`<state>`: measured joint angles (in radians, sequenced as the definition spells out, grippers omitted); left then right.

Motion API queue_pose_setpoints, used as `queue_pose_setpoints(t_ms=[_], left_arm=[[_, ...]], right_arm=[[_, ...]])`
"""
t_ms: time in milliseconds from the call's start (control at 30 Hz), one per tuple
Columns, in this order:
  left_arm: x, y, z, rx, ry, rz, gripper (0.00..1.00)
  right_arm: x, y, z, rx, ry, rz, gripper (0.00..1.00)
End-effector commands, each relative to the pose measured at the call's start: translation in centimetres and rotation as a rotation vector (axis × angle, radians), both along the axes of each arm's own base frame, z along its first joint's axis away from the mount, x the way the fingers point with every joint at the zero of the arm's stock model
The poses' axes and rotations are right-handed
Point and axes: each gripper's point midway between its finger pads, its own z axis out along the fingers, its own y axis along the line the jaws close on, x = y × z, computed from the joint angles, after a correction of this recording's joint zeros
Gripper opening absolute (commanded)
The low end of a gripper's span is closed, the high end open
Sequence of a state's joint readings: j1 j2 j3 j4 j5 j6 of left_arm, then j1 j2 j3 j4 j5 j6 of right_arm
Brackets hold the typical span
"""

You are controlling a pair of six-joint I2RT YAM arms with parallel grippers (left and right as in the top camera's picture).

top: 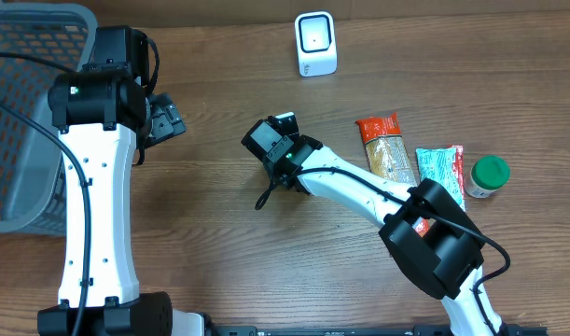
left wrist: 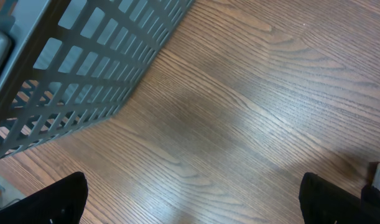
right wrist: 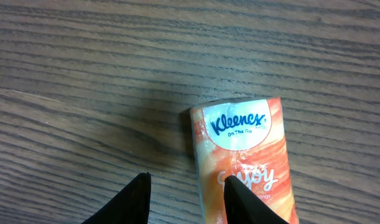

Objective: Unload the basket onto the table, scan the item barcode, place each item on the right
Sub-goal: 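Move the right gripper over the orange Kleenex tissue pack, then lower the right gripper and close it on the Kleenex pack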

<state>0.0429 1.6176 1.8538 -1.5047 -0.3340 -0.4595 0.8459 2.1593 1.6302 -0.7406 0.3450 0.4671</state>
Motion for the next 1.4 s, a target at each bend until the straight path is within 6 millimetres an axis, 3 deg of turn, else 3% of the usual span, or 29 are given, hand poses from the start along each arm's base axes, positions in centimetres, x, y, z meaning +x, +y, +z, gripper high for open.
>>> queue_pose_setpoints(t_ms=[0, 600, 733, 933, 1067, 1167, 1267, 1367], left_arm=[[0.1, 0.3, 0.0, 0.016, 0.009, -0.010, 1.00], [0.1, 0.3, 0.0, 0.016, 0.009, -0.010, 1.00], [0.1, 0.3, 0.0, 0.016, 0.009, -0.010, 1.00], [0.1, 0.3, 0.0, 0.016, 0.009, -0.010, 1.00], [0.1, 0.3, 0.0, 0.016, 0.009, -0.010, 1.00], [0.1, 0.3, 0.0, 0.016, 0.009, -0.010, 0.99], [0.1, 0.3, 0.0, 0.016, 0.009, -0.010, 0.99], [0.1, 0.3, 0.0, 0.016, 0.009, -0.010, 1.00]], right_arm=[[0.3, -0.2, -0.1, -0.008, -0.012, -0.003, 0.41], [0.7, -0.6, -0.5, -0.038, -0.015, 0.025, 0.41], [1.0, -1.2, -1.3, -0.052, -0.002, 0.013, 0.41], [1.1, -2.4, -4.1, -0.095, 0.043, -0.007, 0.41], [1.1, -2.5, -4.5, -0.098, 0.051, -0.006, 0.40], [1.0, -2.4, -4.5, -0.096, 0.054, -0.003, 0.31], [0.6, -2.0, -4.7, -0.076, 0.074, 0.007, 0.07], [0.4, -1.6, -4.7, -0.058, 0.091, 0.015, 0.04]])
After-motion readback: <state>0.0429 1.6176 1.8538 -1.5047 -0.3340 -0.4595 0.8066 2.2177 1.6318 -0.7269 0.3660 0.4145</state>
